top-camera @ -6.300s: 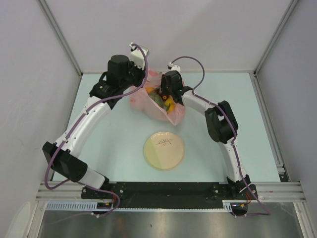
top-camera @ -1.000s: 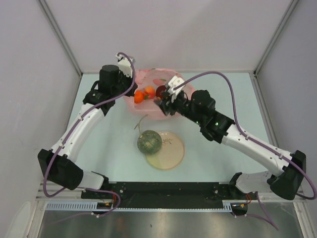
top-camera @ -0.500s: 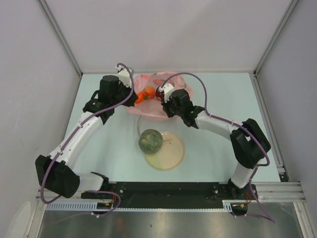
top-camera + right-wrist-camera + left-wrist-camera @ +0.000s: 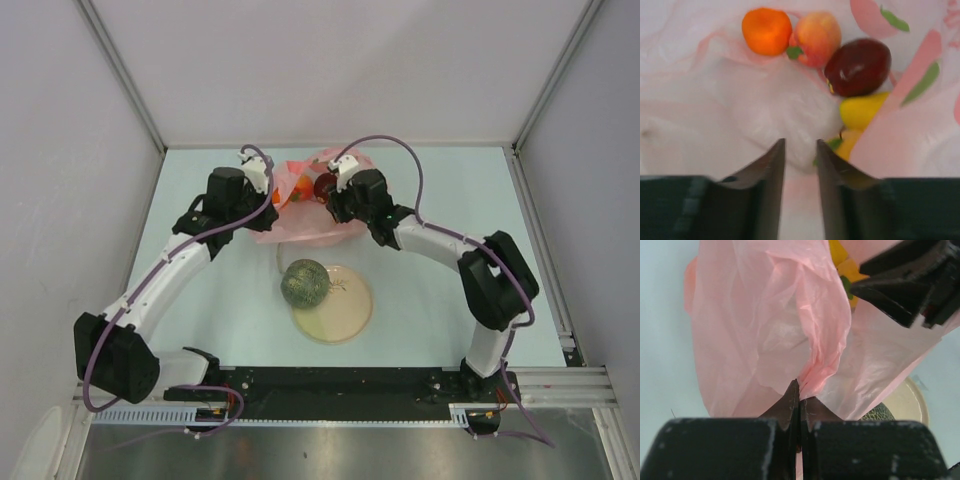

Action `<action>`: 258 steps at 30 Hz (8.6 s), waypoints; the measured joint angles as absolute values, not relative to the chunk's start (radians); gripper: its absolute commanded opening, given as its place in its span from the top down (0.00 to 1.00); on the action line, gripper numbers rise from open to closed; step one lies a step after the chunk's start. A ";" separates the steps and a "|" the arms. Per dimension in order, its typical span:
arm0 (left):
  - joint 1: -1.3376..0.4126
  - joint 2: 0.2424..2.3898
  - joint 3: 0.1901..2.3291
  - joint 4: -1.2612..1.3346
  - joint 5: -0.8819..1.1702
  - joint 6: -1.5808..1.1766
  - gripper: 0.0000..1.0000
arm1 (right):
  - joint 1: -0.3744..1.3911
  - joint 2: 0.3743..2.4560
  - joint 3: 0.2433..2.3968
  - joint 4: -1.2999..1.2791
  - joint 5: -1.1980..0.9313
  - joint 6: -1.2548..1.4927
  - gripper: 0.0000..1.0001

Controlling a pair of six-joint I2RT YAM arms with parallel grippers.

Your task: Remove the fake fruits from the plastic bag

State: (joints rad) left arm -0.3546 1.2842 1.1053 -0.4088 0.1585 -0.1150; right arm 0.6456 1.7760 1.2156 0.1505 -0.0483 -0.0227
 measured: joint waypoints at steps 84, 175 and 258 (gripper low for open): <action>-0.355 1.365 1.166 -0.375 0.165 -0.080 1.00 | 0.598 1.616 1.394 0.092 -0.247 0.095 0.75; -0.356 1.288 1.112 -0.408 0.179 -0.026 1.00 | 0.619 1.749 1.156 -0.086 -0.196 0.139 0.36; -0.365 1.423 1.239 -0.427 0.165 0.023 1.00 | 0.646 1.450 1.139 0.046 -0.429 -0.029 0.57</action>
